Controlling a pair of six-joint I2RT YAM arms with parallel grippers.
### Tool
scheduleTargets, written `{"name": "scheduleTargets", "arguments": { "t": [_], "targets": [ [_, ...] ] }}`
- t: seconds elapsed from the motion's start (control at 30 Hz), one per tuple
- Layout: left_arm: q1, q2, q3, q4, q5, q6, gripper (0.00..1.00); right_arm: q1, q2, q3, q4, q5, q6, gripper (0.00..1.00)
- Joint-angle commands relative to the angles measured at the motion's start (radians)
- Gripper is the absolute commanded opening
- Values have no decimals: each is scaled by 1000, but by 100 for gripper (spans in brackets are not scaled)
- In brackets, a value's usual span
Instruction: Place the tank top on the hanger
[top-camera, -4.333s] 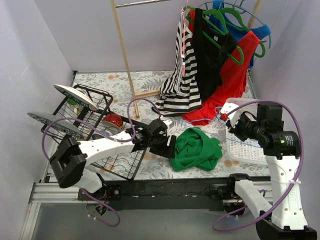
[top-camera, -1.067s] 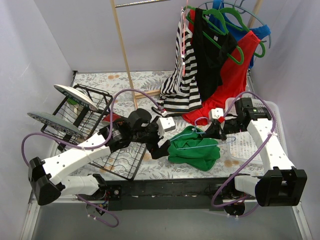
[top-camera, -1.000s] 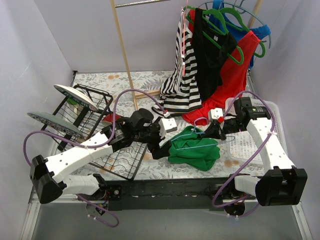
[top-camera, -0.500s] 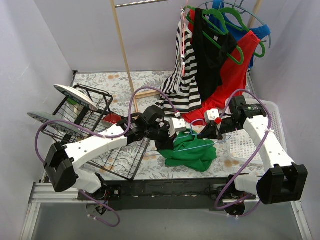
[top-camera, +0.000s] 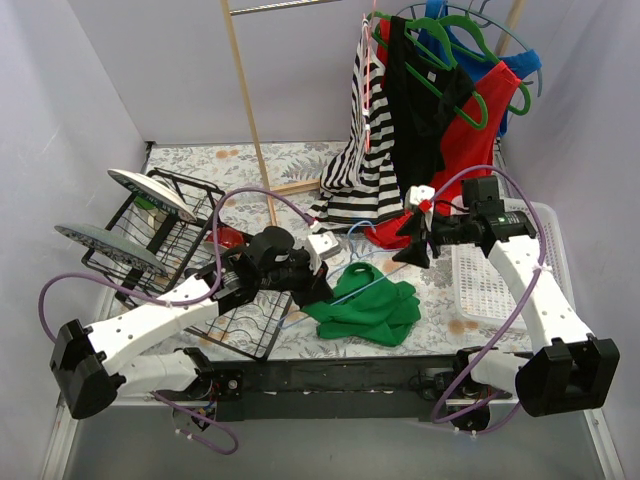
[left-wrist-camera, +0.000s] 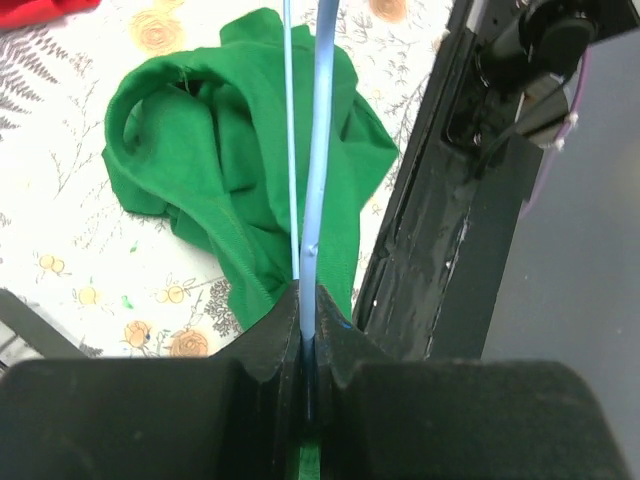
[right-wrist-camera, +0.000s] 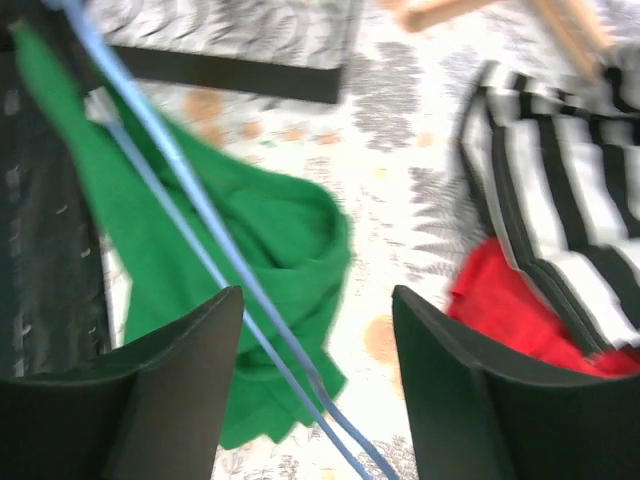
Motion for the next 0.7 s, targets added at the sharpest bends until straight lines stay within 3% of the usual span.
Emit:
{"name": "scheduleTargets", "arguments": {
  "t": [0.0,0.2,0.33,0.4,0.53,0.67],
  "targets": [
    [4,-59,-68,112,-77,-118,0,1,-48,19,316,199,454,70],
    [5,-99,-151,212,-172,-244,0,0,-66,-50,366,286,581,71],
    [5,-128,-196,267,-253,-330,0,1,-174,-156,419,198,574,72],
    [5,-145,-216,287,-270,-368,0,18,-202,-231,469,180,596,78],
    [7,-159,-231,331,-275,-411,0,121,-151,-294,482,250,625,77],
    [5,-154,-233,342,-270,-427,0,251,-91,-357,600,379,724,77]
  ]
}}
